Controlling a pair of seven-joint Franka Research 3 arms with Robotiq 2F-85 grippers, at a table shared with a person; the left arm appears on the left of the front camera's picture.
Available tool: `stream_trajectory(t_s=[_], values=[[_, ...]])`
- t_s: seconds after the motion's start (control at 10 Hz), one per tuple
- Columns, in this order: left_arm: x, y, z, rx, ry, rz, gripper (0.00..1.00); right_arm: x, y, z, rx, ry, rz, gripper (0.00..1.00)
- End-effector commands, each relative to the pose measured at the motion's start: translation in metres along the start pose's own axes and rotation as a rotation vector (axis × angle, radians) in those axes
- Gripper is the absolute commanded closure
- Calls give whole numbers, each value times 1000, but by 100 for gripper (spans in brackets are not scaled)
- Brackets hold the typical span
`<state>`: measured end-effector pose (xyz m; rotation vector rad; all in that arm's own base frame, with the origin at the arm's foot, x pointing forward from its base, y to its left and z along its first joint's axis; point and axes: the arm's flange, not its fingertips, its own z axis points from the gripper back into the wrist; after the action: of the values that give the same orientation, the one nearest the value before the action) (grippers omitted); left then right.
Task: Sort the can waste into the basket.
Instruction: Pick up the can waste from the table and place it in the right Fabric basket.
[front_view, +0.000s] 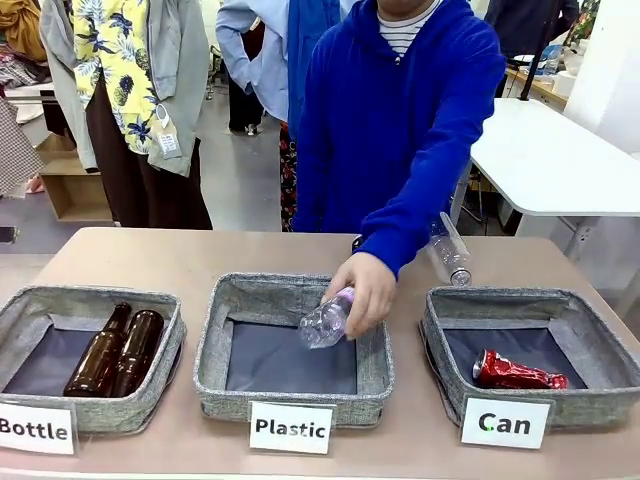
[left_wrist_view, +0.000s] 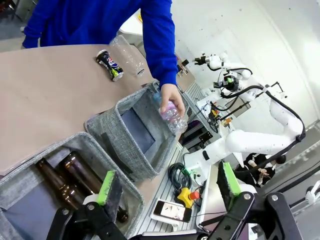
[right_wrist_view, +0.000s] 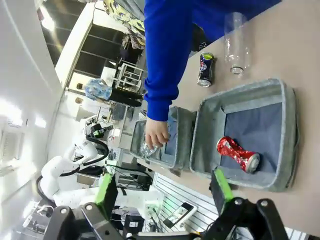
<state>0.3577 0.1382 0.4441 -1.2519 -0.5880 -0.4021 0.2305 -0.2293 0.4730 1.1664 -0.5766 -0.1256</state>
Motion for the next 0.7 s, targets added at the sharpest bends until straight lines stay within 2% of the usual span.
stream_trajectory(t_s=[0.0,0.1,0.3,0.5,0.6], values=[[0,-4,0,2,6,6,0,7,21,-13,-66,-15,53,0],[0,-4,0,2,6,6,0,14,41,-37,-121,36,105,0],[0,-4,0,2,6,6,0,38,85,-114,-257,196,210,0],[0,-4,0,2,6,6,0,51,111,-183,-305,311,296,0],[0,-4,0,2,6,6,0,53,115,-197,-323,357,308,0]])
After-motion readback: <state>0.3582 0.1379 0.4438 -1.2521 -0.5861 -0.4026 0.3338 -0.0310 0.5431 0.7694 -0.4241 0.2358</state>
